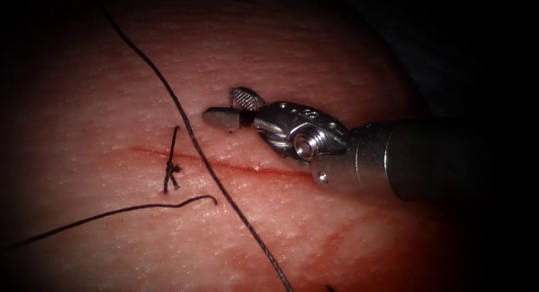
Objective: Wound Closure
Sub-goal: Adjust the suture tail with the right hand
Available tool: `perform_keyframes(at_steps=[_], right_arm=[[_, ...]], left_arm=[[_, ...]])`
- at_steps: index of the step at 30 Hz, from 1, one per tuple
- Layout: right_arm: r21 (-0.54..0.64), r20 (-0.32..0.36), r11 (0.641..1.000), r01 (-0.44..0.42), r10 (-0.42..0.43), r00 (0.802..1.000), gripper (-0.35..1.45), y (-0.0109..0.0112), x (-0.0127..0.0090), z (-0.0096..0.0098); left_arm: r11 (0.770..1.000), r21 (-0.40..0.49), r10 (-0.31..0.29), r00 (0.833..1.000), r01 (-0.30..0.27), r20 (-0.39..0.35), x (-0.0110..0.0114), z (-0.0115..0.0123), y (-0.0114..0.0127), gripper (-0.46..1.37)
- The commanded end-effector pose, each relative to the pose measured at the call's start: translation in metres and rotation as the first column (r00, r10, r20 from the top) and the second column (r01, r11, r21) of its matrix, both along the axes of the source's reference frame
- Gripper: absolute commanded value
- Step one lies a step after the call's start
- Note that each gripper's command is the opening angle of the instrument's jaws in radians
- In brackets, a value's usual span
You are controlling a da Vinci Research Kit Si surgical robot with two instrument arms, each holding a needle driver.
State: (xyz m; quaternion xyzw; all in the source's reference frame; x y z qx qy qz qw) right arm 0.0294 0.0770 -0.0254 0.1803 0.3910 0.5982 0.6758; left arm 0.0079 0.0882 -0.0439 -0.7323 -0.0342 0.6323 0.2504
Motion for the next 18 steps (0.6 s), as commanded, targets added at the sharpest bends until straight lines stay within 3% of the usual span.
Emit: perform_keyframes(at_steps=[1,2,3,4,7,11,18], right_arm=[[0.001,-0.004,1.0,0.005,-0.005,1.0,0.49,-0.0001,-0.0001,-0.0002],[0.001,-0.004,1.0,0.005,-0.005,1.0,0.35,-0.0001,-0.0001,-0.0002],[0.003,-0.003,1.0,0.007,-0.007,1.0,-0.15,-0.0002,-0.0002,-0.0003],[0.009,-0.005,1.0,0.013,-0.013,1.0,-0.35,-0.0002,-0.0002,-0.0006],[0.025,-0.016,1.0,0.017,-0.017,1.0,-0.35,0.0003,-0.0001,-0.0011],[-0.041,-0.048,0.999,0.027,-0.029,0.998,-0.35,0.0016,-0.0001,-0.0022],[-0.141,-0.038,0.99,-0.004,-0.002,0.999,-0.35,0.0032,-0.0005,-0.0039]], left_arm=[[1.0,0.0,0.004,1.0,-0.004,0.002,0.0,0.0,0.0001,-0.35],[1.0,0.0,0.004,1.0,-0.004,0.002,0.0,0.0,0.0001,-0.35],[1.0,-0.006,0.004,1.0,-0.004,0.0,-0.0001,0.0,0.0001,-0.35],[1.0,-0.005,0.004,1.0,-0.004,0.0,-0.0001,0.0,0.0002,-0.35],[1.0,-0.005,0.003,1.0,-0.003,0.0,-0.0001,0.0001,0.0002,-0.35],[1.0,-0.005,0.004,1.0,-0.004,0.0,-0.0001,0.0001,0.0003,-0.35],[1.0,-0.003,0.004,1.0,-0.004,0.001,-0.0001,0.0003,0.0006,-0.35]])
